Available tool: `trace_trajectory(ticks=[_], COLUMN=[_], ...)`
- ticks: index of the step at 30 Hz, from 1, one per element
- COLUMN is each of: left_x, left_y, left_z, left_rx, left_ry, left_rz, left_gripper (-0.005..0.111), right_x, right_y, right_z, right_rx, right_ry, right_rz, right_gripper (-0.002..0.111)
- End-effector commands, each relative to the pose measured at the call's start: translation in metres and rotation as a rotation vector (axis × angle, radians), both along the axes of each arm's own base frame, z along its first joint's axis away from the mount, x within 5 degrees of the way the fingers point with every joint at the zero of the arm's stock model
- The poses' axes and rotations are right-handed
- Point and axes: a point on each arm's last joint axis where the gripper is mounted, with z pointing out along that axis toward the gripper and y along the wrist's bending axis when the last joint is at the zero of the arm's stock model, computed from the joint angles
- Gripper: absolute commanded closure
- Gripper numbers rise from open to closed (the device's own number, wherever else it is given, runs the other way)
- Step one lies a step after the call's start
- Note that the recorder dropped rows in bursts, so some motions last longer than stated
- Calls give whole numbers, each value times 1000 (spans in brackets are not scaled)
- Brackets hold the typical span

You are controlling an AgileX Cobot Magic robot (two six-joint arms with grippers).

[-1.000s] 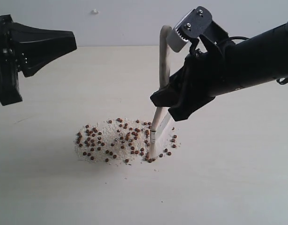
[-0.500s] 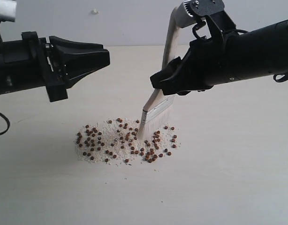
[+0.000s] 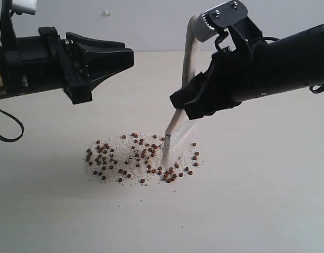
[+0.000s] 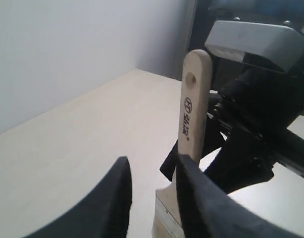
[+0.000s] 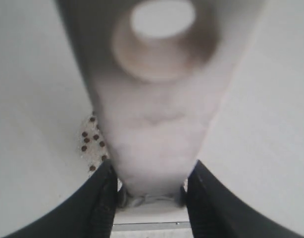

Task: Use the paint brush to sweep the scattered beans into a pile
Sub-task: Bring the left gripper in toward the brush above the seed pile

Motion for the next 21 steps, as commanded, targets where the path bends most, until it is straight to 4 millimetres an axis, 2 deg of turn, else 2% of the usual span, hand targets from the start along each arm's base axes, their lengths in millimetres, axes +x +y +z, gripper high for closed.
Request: trace_trajectory(ticks=[1, 3, 5, 9, 10, 16, 21], left_x=[-5, -8, -12, -10, -10, -4, -9], left_y=[-3, -4, -4, -3, -3, -1, -1], left_z=[-1, -2, -5, -6, -6, -13, -32], left_rx=[25, 44, 80, 89, 88, 185, 328], left_ry=[-23, -41, -61, -59, -56, -123, -231], left_rz=[-60, -106, -147, -132, -127, -79, -225], left_gripper=[75, 76, 81, 104, 107, 107, 104], right_x=[-4, -5, -1, 11, 13, 18, 16], right_y=[1, 0, -1, -5, -6, -7, -3], right_z=[0, -1, 0, 3, 4, 9, 11], right_rx=[-39, -49, -27, 33, 46, 152, 212], right_ry=[-3, -9, 2, 9, 5, 41, 91], right_rz=[80, 94, 24, -181, -216, -335, -334], right_gripper=[108, 108, 108, 108, 108, 108, 108])
